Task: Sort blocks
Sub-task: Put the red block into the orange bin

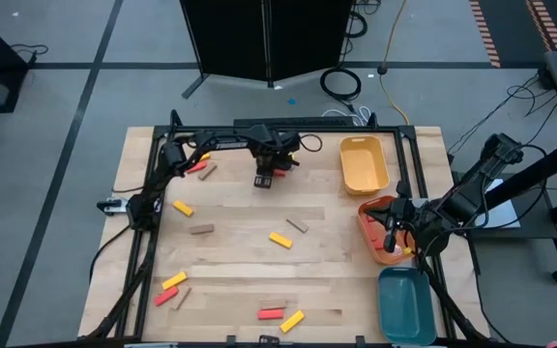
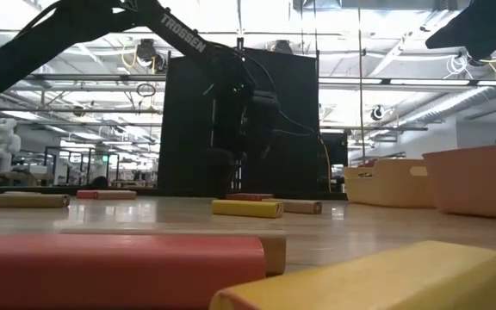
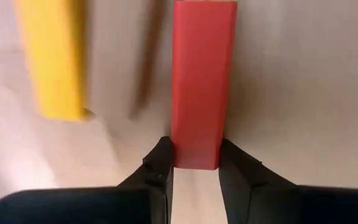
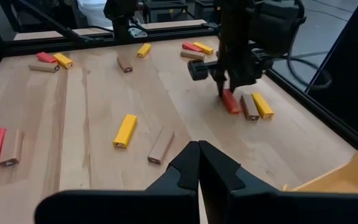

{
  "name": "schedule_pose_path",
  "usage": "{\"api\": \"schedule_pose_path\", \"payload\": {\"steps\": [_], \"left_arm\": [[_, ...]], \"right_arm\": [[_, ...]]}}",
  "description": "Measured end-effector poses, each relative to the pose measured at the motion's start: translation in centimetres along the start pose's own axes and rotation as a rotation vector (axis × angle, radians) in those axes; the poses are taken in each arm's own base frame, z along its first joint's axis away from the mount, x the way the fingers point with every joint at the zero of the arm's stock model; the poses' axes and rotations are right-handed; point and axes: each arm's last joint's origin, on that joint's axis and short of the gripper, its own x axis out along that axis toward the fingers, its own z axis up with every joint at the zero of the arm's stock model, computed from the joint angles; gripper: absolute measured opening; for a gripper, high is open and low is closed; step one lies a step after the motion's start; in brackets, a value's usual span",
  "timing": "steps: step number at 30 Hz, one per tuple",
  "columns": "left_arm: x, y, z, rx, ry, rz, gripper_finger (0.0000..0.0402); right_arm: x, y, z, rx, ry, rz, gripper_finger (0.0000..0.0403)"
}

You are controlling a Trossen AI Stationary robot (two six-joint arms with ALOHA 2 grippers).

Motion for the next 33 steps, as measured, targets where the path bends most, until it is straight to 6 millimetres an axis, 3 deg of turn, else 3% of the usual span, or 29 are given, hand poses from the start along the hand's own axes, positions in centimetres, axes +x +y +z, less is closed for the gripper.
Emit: {"api": "schedule_pose_path", "payload": {"steps": [7,12,18,22,25,30,33], "left_arm": [[-2.8,-2.2,-0.5,-0.024,0.027,-0.088,0.0087],[-5.3,-5.0,1.0,-0.026,-0.134,-0.196,0.0088],[-7.3,-9.8,5.8,0.078,-0.493,-0.276,0.0088],[-8.4,-13.3,9.4,0.179,-0.757,-0.145,0.0088],[-8.4,-15.2,11.7,0.166,-0.926,-0.002,0.0089],[-8.1,-17.1,14.5,0.079,-1.186,0.042,0.0089],[-6.0,-17.5,15.7,-0.048,-1.257,0.046,0.0089]], "right_arm": [[0.0,0.0,0.0,-0.009,0.011,0.015,0.0],[0.0,0.2,0.1,-0.001,0.003,0.022,0.0],[0.0,0.4,0.4,0.011,-0.014,0.041,0.0],[0.0,0.8,0.8,0.01,-0.03,0.082,0.0],[-0.1,1.0,1.0,0.01,-0.031,0.123,0.0],[-0.1,1.2,1.2,0.008,-0.044,0.132,0.0],[0.0,1.3,1.2,0.006,-0.043,0.131,0.0]]}}
